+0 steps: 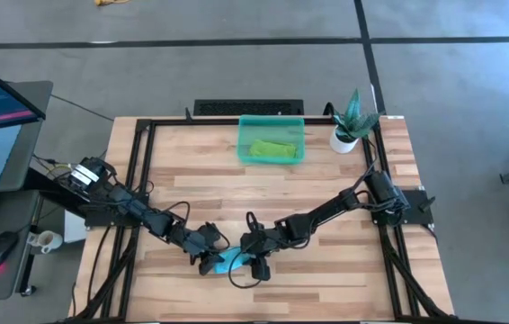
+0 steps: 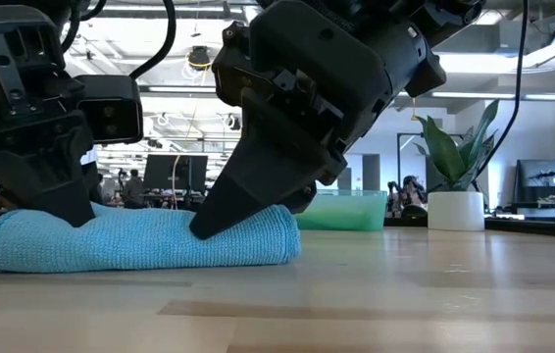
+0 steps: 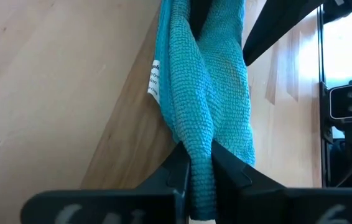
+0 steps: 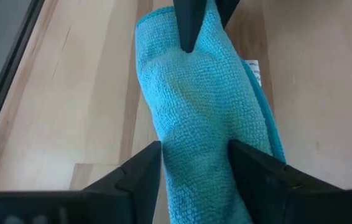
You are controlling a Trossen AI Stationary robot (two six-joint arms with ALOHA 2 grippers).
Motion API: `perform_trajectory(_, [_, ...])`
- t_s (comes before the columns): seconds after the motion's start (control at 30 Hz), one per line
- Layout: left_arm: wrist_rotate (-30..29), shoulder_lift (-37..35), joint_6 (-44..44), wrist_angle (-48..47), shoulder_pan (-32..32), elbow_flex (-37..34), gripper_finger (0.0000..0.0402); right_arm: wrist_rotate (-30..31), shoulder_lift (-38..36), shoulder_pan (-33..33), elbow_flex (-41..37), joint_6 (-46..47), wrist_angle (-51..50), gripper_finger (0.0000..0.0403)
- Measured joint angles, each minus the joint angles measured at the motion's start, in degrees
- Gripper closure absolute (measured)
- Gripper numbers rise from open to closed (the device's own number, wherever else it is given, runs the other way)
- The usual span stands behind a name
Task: Roll microfiber towels into tight, uniform cylinder then place into a basket
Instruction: Roll the blue microfiber cloth, then put the rolled blue microfiber cloth into the green bin
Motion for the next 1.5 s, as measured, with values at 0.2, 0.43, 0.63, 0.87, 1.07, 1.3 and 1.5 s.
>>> perform_trajectory(0.2, [0.02, 0.02, 0.37, -1.18, 0.0, 0.02, 0.0374, -1.43, -0.39, -0.34, 0.0, 0.02, 0.02, 0.0185])
perform_trajectory(0.43, [0.04, 0.0, 0.76, -2.79, 0.0, 0.04, 0.038, -7.17, -3.35, -2.17, -0.2, -2.19, -3.8, 0.02])
perform_trajectory(0.63, [0.07, 0.0, 1.17, -3.05, 0.0, 0.04, 0.0375, -7.07, -7.07, -2.68, -0.21, -5.63, -13.45, 0.0207])
perform_trajectory(0.87, [0.08, 0.0, 1.37, -3.11, 0.0, 0.02, 0.0377, -6.75, -10.34, -0.92, -0.2, -7.95, -19.08, 0.0204])
perform_trajectory(1.07, [0.09, 0.02, 1.72, -3.13, 0.0, 0.0, 0.0374, -1.02, -12.51, 1.44, -0.17, -8.09, -27.52, 0.0207])
perform_trajectory(1.3, [0.07, 0.02, 1.7, -3.11, 0.02, -0.02, 0.0373, 7.15, -15.8, 3.53, -1.71, -8.06, -35.73, 0.0204])
perform_trajectory(1.5, [0.04, 0.02, 1.7, -3.11, 0.02, -0.02, 0.0373, 8.22, -21.93, 4.59, -12.24, -4.98, -31.85, 0.0209])
